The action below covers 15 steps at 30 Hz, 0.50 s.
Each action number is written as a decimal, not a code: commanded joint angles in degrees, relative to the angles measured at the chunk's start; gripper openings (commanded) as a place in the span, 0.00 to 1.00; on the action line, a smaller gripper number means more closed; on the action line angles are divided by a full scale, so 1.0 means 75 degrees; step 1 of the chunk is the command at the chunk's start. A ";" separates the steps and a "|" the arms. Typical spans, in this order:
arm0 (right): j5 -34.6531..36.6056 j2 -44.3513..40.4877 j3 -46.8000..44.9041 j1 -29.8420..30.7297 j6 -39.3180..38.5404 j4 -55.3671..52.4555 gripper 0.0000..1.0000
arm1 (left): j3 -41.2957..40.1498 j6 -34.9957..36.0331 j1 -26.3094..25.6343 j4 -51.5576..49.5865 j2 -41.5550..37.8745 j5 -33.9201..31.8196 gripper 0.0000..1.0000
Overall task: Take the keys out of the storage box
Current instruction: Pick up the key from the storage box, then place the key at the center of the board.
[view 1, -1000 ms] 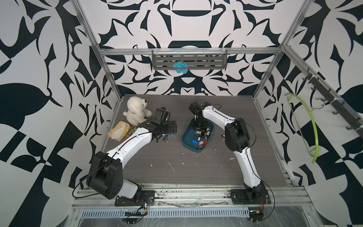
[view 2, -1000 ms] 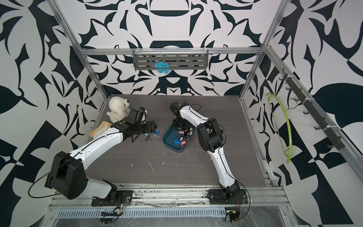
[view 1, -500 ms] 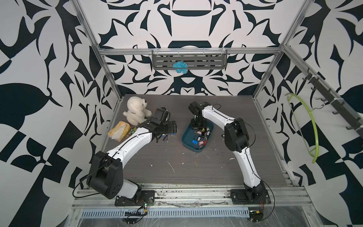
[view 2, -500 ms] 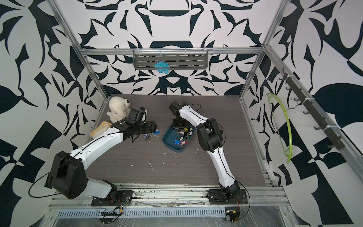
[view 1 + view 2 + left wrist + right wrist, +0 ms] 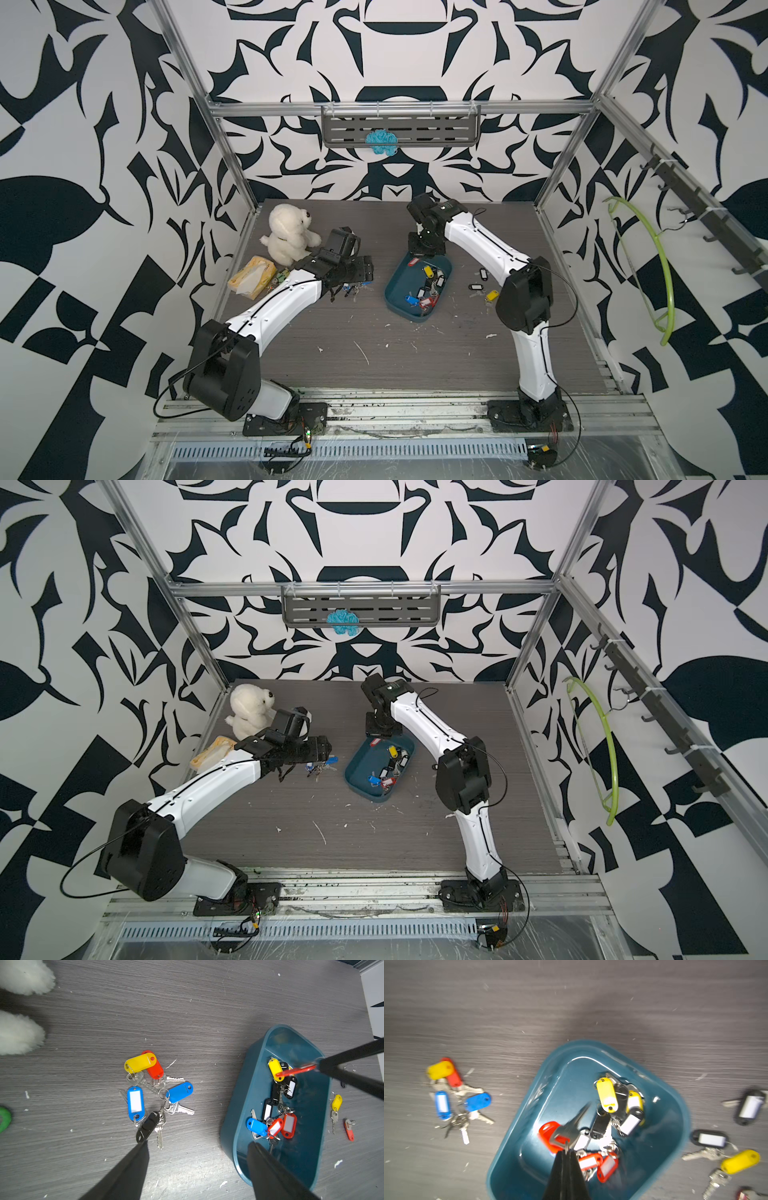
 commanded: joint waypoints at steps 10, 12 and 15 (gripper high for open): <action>0.0294 -0.1214 -0.1418 -0.2000 -0.0397 0.0145 0.00 | -0.0002 0.0056 -0.0080 -0.0135 -0.0103 -0.0059 0.82; 0.0223 -0.1252 -0.1774 -0.2323 -0.0418 0.0379 0.00 | 0.0000 0.0056 -0.0092 -0.0123 -0.0079 -0.0074 0.82; 0.0082 -0.1161 -0.2145 -0.2712 -0.0389 0.0741 0.00 | -0.0011 0.0044 -0.0103 -0.0086 -0.0050 -0.0069 0.82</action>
